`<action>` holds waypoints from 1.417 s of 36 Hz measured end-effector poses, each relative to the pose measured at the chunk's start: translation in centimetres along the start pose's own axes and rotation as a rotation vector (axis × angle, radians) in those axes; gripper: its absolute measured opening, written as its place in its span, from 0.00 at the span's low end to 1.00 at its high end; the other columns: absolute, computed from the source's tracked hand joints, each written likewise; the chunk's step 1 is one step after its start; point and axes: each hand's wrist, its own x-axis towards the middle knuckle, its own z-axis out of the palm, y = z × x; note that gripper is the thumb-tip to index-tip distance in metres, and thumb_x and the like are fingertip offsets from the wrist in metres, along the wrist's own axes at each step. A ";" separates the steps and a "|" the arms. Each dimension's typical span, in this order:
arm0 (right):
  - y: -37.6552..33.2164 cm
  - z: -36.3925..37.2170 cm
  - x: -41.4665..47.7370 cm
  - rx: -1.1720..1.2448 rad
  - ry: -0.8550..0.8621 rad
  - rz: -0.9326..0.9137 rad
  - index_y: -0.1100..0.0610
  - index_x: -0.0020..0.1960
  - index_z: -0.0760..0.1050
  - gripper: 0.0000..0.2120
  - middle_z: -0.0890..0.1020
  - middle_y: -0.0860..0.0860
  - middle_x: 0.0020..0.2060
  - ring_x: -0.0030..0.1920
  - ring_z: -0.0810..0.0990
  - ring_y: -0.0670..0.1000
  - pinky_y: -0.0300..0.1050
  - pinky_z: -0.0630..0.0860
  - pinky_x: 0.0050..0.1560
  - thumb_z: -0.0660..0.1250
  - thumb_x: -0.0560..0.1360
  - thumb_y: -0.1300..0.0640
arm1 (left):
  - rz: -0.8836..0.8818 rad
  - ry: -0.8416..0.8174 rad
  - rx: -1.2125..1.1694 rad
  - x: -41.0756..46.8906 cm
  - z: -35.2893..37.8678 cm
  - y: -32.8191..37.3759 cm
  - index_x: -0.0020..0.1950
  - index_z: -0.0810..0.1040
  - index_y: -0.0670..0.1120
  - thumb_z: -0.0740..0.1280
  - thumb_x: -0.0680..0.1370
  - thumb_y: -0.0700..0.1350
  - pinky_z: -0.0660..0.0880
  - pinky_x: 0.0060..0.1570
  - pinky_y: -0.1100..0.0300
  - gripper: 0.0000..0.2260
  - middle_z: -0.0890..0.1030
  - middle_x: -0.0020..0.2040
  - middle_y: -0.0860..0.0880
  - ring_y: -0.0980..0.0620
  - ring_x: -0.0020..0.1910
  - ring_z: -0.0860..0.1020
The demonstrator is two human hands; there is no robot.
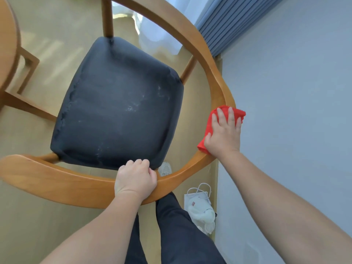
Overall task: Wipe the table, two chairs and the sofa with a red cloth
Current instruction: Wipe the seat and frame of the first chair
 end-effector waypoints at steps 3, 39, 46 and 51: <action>0.2 -1.6 2.7 0.040 -0.026 0.048 0.53 0.79 0.48 0.38 0.46 0.50 0.79 0.77 0.41 0.60 0.62 0.47 0.76 0.63 0.75 0.49 | -0.002 -0.008 0.000 -0.1 0.0 -0.3 0.45 0.72 0.53 0.54 0.78 0.54 0.74 0.42 0.60 0.10 0.73 0.38 0.56 0.55 0.38 0.71; -1.8 -4.8 19.9 0.172 0.023 -0.051 0.60 0.77 0.37 0.55 0.46 0.59 0.77 0.77 0.51 0.60 0.57 0.60 0.73 0.77 0.69 0.57 | -0.177 0.056 -0.065 13.5 -7.8 -0.2 0.58 0.73 0.48 0.58 0.77 0.46 0.71 0.46 0.56 0.11 0.77 0.50 0.52 0.48 0.49 0.74; -2.6 -5.0 22.8 0.213 0.104 -0.120 0.58 0.78 0.37 0.51 0.45 0.56 0.78 0.77 0.49 0.58 0.56 0.57 0.75 0.74 0.72 0.55 | -0.215 0.072 -0.078 14.5 -8.3 -1.4 0.59 0.73 0.48 0.58 0.77 0.46 0.71 0.47 0.57 0.11 0.77 0.50 0.52 0.49 0.49 0.75; -3.0 -5.3 24.4 0.207 0.172 -0.171 0.59 0.78 0.40 0.44 0.46 0.57 0.78 0.78 0.48 0.58 0.54 0.54 0.76 0.67 0.77 0.50 | -0.260 0.074 -0.116 15.2 -9.1 -2.1 0.61 0.72 0.49 0.58 0.78 0.44 0.71 0.49 0.57 0.13 0.77 0.52 0.52 0.49 0.51 0.74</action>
